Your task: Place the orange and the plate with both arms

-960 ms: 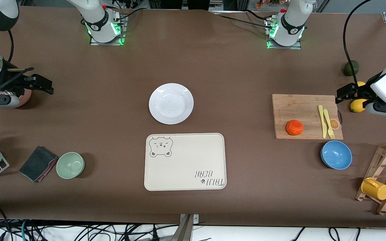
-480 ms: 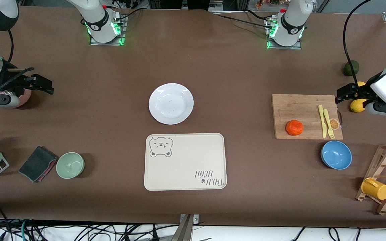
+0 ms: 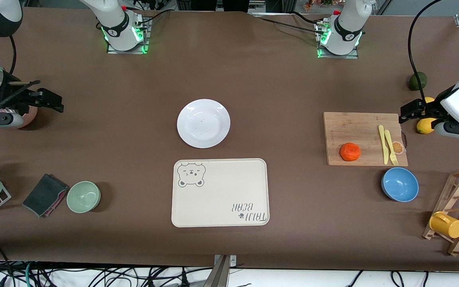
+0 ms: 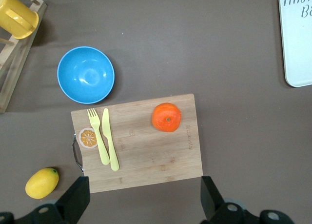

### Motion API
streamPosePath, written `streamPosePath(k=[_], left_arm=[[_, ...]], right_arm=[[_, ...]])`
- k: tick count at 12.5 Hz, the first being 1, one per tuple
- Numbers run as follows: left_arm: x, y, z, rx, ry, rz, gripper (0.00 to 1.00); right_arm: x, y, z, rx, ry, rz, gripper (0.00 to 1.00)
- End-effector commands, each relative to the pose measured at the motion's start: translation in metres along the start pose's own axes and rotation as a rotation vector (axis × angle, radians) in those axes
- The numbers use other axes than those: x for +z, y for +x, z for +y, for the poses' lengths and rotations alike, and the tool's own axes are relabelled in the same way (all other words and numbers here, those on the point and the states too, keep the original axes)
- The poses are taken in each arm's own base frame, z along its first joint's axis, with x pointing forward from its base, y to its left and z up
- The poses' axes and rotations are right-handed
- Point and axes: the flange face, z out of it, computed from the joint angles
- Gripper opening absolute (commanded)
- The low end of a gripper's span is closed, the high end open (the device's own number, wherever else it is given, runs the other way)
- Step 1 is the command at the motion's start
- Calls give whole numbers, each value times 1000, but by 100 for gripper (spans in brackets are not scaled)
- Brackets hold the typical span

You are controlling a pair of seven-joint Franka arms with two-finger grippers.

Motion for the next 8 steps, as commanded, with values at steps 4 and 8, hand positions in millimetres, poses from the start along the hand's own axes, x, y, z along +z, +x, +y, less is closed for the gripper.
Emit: streamPosePath(k=[4, 8], left_arm=[[2, 7, 3, 28, -21, 6, 100], [19, 22, 10, 26, -12, 21, 100]], right_arm=[[-3, 1, 2, 12, -3, 6, 100], [-3, 1, 2, 11, -3, 8, 100]])
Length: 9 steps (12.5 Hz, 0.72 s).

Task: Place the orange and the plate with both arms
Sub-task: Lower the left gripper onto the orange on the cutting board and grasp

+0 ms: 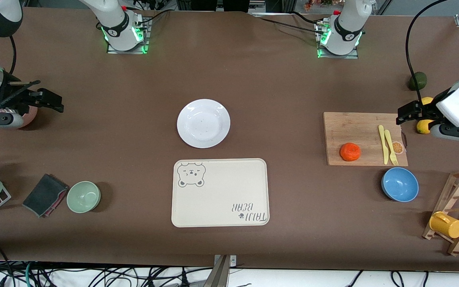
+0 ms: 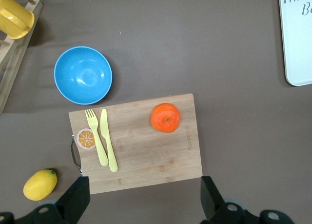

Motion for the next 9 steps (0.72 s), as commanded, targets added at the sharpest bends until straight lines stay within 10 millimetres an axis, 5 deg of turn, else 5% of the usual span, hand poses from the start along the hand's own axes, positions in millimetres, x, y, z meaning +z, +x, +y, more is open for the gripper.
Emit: streamPosePath(k=[1, 2, 3, 9], left_arm=[[30, 27, 12, 26, -20, 5, 100], [34, 31, 20, 38, -19, 0, 100], [72, 43, 20, 38, -22, -56, 100], [197, 72, 27, 64, 6, -179, 100]], right_arm=[[-3, 1, 1, 12, -2, 8, 100], [-3, 1, 1, 12, -2, 8, 100], [-3, 1, 1, 11, -2, 10, 100], [-3, 1, 1, 12, -2, 10, 100]])
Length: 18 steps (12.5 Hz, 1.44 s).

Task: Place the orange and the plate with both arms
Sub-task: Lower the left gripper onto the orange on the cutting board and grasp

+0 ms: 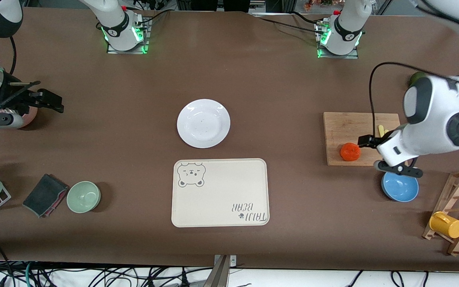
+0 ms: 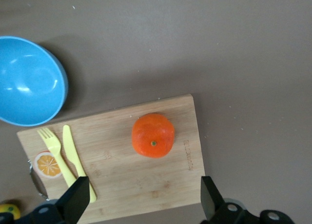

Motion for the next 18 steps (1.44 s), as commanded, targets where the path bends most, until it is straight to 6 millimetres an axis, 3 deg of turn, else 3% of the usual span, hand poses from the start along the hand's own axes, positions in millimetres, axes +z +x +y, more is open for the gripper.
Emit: streamPosePath(k=[1, 4, 8, 16, 18], left_arm=[[36, 13, -7, 12, -8, -9, 100], [80, 1, -9, 5, 1, 20, 100], [112, -11, -6, 6, 5, 33, 100], [159, -4, 2, 1, -12, 18, 100], [159, -4, 1, -4, -19, 22, 90]], right_arm=[[-4, 0, 0, 10, -2, 9, 100], [-4, 0, 0, 8, -2, 8, 100], [-4, 0, 0, 10, -2, 9, 100], [-5, 0, -1, 8, -2, 12, 100], [-5, 0, 0, 10, -2, 12, 100]])
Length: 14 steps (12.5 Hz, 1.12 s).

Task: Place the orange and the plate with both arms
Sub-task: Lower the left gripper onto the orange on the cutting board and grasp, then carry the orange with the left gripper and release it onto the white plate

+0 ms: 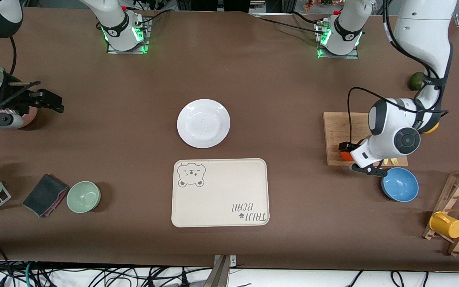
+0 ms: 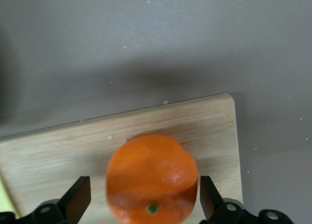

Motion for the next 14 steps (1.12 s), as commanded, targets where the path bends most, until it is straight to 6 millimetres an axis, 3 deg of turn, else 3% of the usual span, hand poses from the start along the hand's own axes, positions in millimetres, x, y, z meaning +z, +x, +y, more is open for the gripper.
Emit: streamPosePath(k=[1, 3, 4, 5, 6, 7, 8, 11, 14], left_arm=[[4, 1, -2, -2, -30, 15, 76], [0, 3, 0, 5, -30, 12, 27], [-10, 7, 0, 4, -28, 19, 8], [-18, 7, 2, 7, -35, 13, 5], [-27, 12, 22, 22, -47, 20, 0], [-35, 19, 65, 47, -88, 29, 0], [-42, 21, 94, -13, -138, 14, 0], [-75, 20, 239, -139, -230, 2, 0], [-85, 3, 371, -243, -253, -14, 0]], right_arm=[[-5, 0, -1, 8, -2, 11, 100], [-5, 0, -1, 8, -2, 11, 100], [-5, 0, -1, 8, -2, 11, 100], [-5, 0, -1, 8, -2, 11, 100], [-5, 0, -1, 8, -2, 11, 100], [-5, 0, -1, 8, -2, 11, 100], [-5, 0, -1, 8, -2, 11, 100], [-6, 0, -1, 7, -2, 13, 100], [-6, 0, -2, 5, -2, 13, 100]])
